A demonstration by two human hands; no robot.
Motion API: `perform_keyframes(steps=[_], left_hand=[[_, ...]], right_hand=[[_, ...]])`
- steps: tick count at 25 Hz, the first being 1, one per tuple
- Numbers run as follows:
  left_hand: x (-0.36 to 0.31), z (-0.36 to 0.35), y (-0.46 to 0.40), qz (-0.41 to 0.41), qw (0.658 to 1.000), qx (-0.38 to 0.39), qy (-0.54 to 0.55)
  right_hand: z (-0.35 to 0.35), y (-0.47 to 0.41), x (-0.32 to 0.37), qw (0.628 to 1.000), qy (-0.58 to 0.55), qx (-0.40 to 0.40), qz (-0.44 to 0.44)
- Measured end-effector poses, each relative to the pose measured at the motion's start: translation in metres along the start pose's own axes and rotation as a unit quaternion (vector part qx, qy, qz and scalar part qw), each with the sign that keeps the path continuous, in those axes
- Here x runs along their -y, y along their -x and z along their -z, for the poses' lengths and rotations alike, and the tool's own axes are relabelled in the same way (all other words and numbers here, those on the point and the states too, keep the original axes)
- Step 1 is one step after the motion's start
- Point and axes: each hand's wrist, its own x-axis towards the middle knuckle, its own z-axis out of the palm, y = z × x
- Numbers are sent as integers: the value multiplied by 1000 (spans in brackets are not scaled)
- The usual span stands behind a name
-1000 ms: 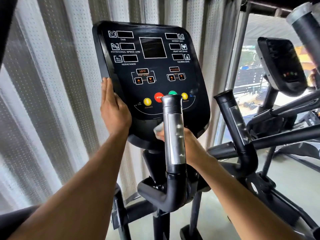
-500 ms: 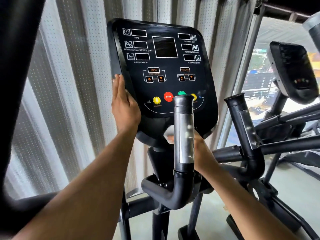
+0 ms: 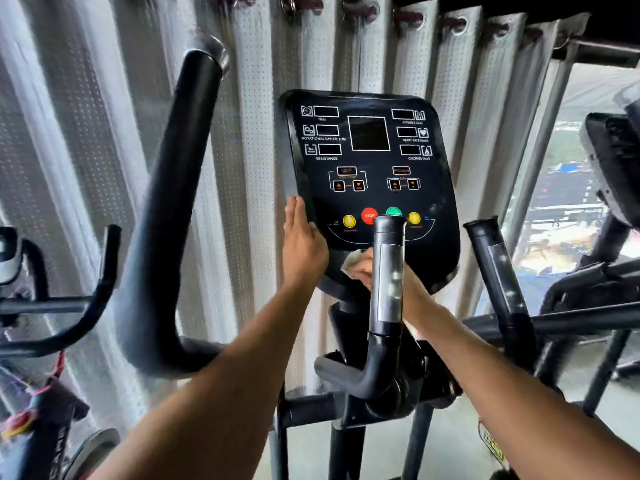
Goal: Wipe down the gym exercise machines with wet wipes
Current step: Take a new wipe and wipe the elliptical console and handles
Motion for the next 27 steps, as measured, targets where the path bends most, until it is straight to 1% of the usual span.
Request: perform_keyframes(steps=[1,2,3,4,5,6,7,9,10,11,12,14,16,17,19,22,25,27], left_hand=[[-7,13,22,-8,999,34,-27],[-14,28,45,-36,995,71,-60],[-23,46,69,-81,985,110,-104],[-32,64,91,-130,969,140,-159],[-43,84,110,-177,950,145,-212],[-55,105,122,-219,931,133,-259],[-69,126,127,-262,915,103,-289],[-98,168,120,-332,886,33,-323],[-108,188,109,-339,878,3,-337],[-112,207,95,-326,880,-19,-345],[-114,223,80,-297,889,-27,-348],[-112,239,54,-228,914,-1,-334],[-105,240,41,-194,929,42,-312],[-101,238,38,-194,930,50,-307],[-98,237,37,-211,931,51,-293],[-95,238,38,-226,935,51,-271],[-91,236,39,-237,937,43,-253],[-86,236,40,-262,932,23,-250]], right_hand=[[7,-2,2,997,65,1,36],[13,-8,-1,995,93,7,43],[21,-13,-3,987,149,-9,51],[30,-18,0,988,148,-35,37],[38,-22,5,986,143,-74,45],[47,-24,13,983,131,-111,70],[55,-27,18,979,125,-137,87],[64,-33,21,981,91,-154,73],[65,-38,22,984,68,-154,52],[66,-42,21,987,50,-151,33],[68,-46,21,987,43,-151,20],[80,-61,25,984,42,-170,17],[96,-86,40,981,40,-185,30],[102,-101,52,981,43,-182,46],[106,-133,83,981,83,-152,90],[88,-186,125,965,194,-86,153],[50,-236,139,956,249,-32,151],[27,-262,135,949,279,-24,143]])
